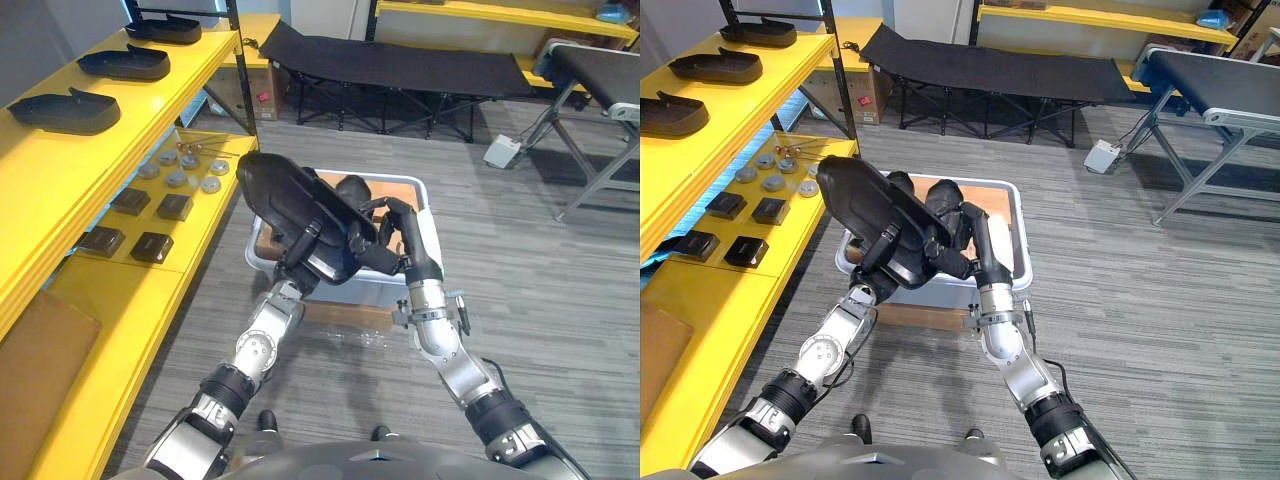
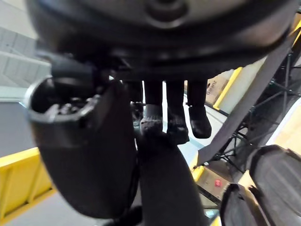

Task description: Walk over and take three plastic housings, then place them on the shelf

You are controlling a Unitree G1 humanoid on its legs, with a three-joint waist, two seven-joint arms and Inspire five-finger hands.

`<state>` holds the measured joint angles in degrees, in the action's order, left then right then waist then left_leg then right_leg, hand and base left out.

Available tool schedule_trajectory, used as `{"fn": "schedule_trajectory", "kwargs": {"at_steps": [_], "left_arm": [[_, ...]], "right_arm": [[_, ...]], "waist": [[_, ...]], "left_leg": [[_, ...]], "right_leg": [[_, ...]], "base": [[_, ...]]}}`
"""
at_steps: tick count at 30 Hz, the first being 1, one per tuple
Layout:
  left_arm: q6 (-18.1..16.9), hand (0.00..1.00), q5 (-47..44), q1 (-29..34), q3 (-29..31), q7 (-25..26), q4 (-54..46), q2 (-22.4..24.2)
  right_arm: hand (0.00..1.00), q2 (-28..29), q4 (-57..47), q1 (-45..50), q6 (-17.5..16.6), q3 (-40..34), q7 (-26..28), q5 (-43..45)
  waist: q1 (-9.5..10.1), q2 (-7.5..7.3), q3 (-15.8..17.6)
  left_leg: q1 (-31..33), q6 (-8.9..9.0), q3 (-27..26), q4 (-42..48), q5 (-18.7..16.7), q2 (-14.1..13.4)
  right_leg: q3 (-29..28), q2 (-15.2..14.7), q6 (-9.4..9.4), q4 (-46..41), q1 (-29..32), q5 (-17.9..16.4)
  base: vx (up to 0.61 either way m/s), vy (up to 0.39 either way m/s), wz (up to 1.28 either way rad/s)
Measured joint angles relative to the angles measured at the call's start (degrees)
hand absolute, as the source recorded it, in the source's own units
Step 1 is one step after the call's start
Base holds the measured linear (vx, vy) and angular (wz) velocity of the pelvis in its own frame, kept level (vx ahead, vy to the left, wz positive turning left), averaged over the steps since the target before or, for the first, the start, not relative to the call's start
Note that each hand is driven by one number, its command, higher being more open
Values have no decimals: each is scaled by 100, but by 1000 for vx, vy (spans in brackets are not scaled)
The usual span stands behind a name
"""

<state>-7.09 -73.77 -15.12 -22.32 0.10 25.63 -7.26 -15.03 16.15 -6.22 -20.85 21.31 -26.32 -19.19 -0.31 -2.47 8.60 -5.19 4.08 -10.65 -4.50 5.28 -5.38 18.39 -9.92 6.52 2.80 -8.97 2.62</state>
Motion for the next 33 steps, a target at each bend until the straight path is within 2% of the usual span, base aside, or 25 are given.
{"fn": "schedule_trajectory", "kwargs": {"at_steps": [2,5,7,8,10,12,15,16,17,21,24,27,30,33], "left_arm": [[-200,0,1030,1,81,385,-351,29],[-222,0,2357,37,212,812,-728,46],[-235,0,3109,103,301,981,-983,82],[-272,0,3713,182,354,1116,-1159,86],[-288,0,4301,233,433,1279,-1271,101],[-348,0,4860,234,542,1467,-1271,158],[-689,0,6297,355,663,2020,-1306,187],[-690,0,6514,385,672,2117,-1359,187],[-699,0,7044,447,672,2313,-1471,183],[-817,0,8158,618,816,2809,-1611,158],[-824,0,8531,981,1144,3118,-1623,64],[-828,0,8499,1295,1462,3258,-1616,12],[-861,0,8034,1395,1647,3224,-1616,-5],[-1101,0,7798,1393,1708,3092,-1620,-40]], "right_arm": [[100,13,158,196,166,227,112,70],[100,191,159,286,253,223,212,505],[100,201,136,283,251,218,544,938],[100,237,113,283,247,219,937,1431],[100,245,114,285,247,250,1337,2027],[100,255,114,292,243,325,1607,2399],[100,381,123,339,240,396,1936,3008],[100,417,123,351,240,396,1973,3097],[100,483,122,390,220,382,2046,3232],[100,710,48,786,-53,27,2542,4084],[100,780,-65,1067,-289,-690,2717,4537],[100,754,-66,1240,-449,-1321,2734,4545],[100,622,-65,1506,-429,-1684,2944,4685],[100,586,-65,1686,-253,-1726,3158,4682]], "waist": [[13,-1,0],[10,-5,-3],[13,-15,-10],[15,-18,-12],[17,-17,-12],[18,-17,-12],[10,-15,-14],[10,-14,-14],[15,-14,-14],[1,22,-35],[-42,101,-81],[-125,114,-88],[-139,114,-88],[-159,123,-93]], "left_leg": [[-2,0,8,-1,1,-3],[-3,-1,5,-3,1,-4],[-10,-1,6,-3,1,-4],[-14,-1,7,-2,1,-7],[-14,-1,11,0,2,-8],[-14,-1,16,-1,2,-8],[-13,-1,20,-2,2,-8],[-13,-1,20,-4,2,-8],[-12,-1,21,-12,2,-7],[-9,25,0,-23,-38,-6],[-5,47,-82,-24,-78,-19],[3,45,-137,-24,-85,-26],[3,48,-202,-23,-94,-27],[-11,50,-247,-23,-98,-27]], "right_leg": [[6,1,-13,-17,2,-11],[2,0,-13,-19,4,-10],[2,0,-13,-21,-1,-10],[2,4,-14,-20,-4,-10],[3,6,-14,-20,-5,-10],[4,6,-14,-20,-6,-10],[4,7,-14,-19,-5,-10],[4,7,-14,-19,-4,-10],[0,7,-14,-18,-3,-11],[-26,4,-11,-22,23,-27],[-125,4,-9,-77,114,-56],[-161,8,-9,-83,186,-59],[-247,7,-9,-82,195,-59],[-291,6,-9,-80,206,-59]], "base": [[0,0,0],[0,0,0],[0,0,0],[0,0,0],[0,0,0],[0,0,0],[0,0,0],[0,0,0],[0,0,0],[0,0,-3],[9,0,-13],[13,-3,-11],[33,4,-10],[13,2,-7]]}}
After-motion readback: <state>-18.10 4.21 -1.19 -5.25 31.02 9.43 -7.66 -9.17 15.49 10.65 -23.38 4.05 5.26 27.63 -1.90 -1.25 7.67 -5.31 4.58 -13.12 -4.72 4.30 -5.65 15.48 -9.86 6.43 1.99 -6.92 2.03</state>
